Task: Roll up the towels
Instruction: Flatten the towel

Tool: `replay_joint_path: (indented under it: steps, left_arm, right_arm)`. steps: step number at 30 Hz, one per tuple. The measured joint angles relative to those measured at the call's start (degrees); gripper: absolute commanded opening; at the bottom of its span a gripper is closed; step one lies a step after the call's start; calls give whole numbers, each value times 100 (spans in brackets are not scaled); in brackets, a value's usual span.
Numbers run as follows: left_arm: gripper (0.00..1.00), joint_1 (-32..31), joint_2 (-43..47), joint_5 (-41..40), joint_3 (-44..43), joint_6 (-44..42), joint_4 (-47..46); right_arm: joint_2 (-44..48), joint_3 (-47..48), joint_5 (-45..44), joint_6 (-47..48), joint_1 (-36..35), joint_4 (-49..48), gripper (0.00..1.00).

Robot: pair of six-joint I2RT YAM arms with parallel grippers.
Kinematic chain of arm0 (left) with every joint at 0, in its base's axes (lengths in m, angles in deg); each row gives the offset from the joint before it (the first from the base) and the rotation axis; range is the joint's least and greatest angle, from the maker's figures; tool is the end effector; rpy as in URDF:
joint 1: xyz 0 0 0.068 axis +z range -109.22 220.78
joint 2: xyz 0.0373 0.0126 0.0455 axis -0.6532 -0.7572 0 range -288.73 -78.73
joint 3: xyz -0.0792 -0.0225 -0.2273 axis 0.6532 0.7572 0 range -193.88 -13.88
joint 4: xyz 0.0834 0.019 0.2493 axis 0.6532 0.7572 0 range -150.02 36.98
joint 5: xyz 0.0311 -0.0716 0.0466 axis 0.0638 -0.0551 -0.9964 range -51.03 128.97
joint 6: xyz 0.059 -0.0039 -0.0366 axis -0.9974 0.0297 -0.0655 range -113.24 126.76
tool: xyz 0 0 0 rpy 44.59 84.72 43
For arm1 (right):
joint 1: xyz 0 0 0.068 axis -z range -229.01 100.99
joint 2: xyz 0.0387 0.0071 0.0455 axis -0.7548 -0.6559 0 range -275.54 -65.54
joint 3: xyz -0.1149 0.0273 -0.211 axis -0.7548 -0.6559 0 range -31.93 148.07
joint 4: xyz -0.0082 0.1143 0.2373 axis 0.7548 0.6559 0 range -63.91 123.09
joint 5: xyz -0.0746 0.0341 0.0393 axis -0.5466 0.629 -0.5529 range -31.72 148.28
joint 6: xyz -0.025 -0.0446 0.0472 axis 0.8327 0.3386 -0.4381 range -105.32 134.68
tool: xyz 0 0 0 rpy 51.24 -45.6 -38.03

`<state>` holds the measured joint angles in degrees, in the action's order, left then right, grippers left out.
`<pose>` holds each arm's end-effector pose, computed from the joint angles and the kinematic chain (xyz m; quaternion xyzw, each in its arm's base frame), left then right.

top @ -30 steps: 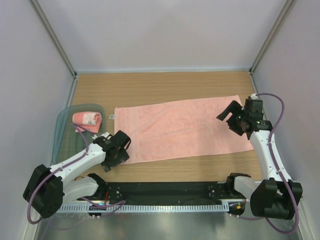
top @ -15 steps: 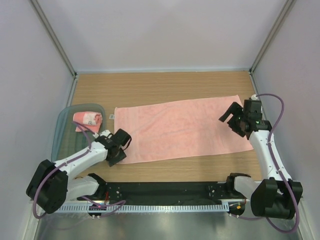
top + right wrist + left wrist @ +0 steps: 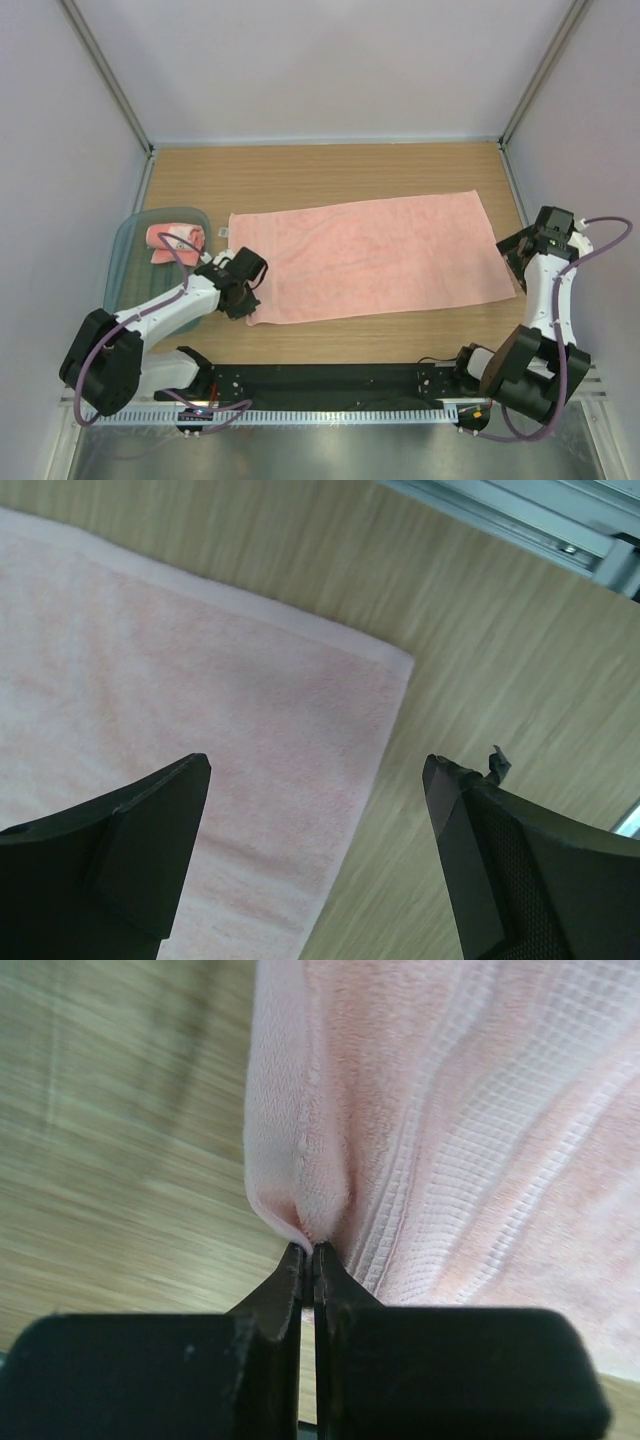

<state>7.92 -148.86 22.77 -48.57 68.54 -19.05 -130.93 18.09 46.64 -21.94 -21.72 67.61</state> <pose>0.1831 -0.0993 0.1123 -0.2616 0.9477 0.0087 0.1824 0.2156 -0.1242 0.2082 0.5293 0.7938 -0.0739 0.2904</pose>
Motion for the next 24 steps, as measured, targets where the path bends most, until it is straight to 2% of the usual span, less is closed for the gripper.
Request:
replay_joint_path:
  steps: [6, 14, 17, 20, 21, 24]
  left_arm:
    - [0, 0, 24, 350, -273, -385, -87]
    - [0, 0, 227, 498, -280, -525, -81]
    - [0, 0, 286, 527, -278, -522, -81]
    - [0, 0, 289, 529, -278, -522, -72]
    - [0, 0, 289, 529, -278, -522, -63]
    - [0, 0, 269, 527, -278, -522, -22]
  right_arm:
    - [-505, -162, -57, -72, 833, 7, 92]
    - [-1200, -264, 216, -70, 1189, -391, 87]
    - [-1314, -387, 286, -61, 1266, -627, 81]
    - [-1491, -542, 413, -59, 1298, -846, 73]
    - [-1558, -590, 474, -63, 1303, -903, 67]
    - [-1738, -667, 634, -83, 1307, -1016, 61]
